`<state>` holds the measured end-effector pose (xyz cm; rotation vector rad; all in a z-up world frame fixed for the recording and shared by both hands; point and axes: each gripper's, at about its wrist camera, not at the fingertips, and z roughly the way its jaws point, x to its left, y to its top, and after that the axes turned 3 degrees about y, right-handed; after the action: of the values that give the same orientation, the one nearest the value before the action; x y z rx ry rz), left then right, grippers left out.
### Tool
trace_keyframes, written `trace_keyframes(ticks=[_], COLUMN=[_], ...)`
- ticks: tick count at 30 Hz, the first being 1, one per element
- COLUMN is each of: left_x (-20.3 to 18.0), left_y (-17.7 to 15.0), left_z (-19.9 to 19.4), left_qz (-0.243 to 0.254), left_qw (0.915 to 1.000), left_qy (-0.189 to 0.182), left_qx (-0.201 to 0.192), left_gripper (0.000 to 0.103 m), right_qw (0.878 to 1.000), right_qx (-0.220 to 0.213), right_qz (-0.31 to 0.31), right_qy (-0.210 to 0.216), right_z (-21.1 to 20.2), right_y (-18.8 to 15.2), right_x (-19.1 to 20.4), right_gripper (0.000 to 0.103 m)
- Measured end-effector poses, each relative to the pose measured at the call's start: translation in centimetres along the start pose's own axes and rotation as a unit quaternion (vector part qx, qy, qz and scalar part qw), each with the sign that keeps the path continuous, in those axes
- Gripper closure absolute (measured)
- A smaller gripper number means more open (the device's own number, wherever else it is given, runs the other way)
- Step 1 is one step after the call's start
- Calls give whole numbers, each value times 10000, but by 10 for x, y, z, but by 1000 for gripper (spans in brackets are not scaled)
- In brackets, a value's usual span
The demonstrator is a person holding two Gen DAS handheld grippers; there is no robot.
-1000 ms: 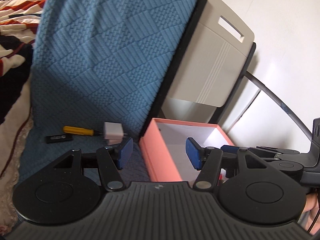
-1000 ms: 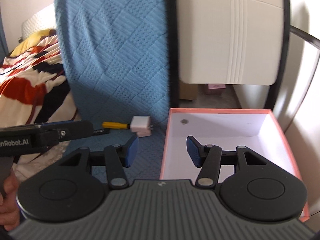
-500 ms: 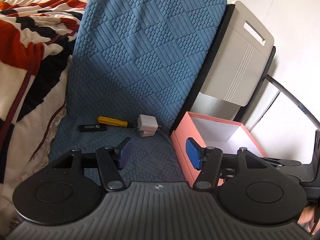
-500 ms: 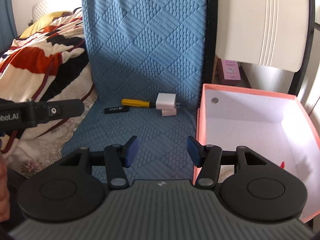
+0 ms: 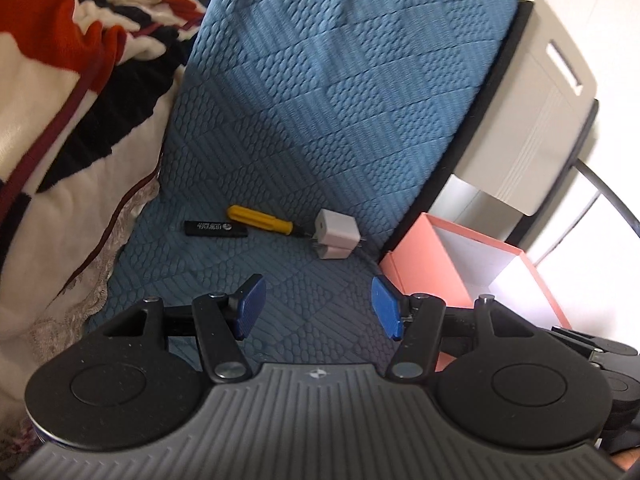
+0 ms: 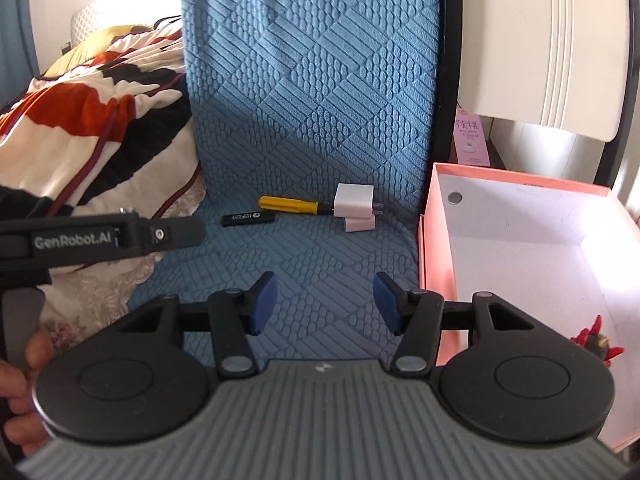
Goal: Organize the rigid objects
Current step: 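Withdraw both tools from the box back toward the seat, then grasp the white charger cube with the right gripper while the left gripper approaches the black USB stick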
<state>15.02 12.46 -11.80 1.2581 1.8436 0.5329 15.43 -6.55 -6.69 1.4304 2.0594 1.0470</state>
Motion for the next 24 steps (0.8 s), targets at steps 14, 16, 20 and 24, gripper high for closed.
trace_keyframes(ticks=[14,16,20,24], left_x=[29,31,35,43], left_y=[35,38,48,56], left_z=[71,78,93,110], left_qz=[-254,-200,-139,-141], left_qw=[9987,9986,9981,9969], left_qy=[171,195,216,319], left_qx=[397,453,558,709], left_gripper=[37,37,37,37], right_qw=[9998,9998,9997,9996], right_qx=[2,8,41,51], right_qz=[172,195,213,211], right_qy=[48,34,151,171], right_z=[53,61,74,87], right_y=[14,18,25,32], right_x=[-16,-18,-20,-22], right_gripper=[47,47,47,47])
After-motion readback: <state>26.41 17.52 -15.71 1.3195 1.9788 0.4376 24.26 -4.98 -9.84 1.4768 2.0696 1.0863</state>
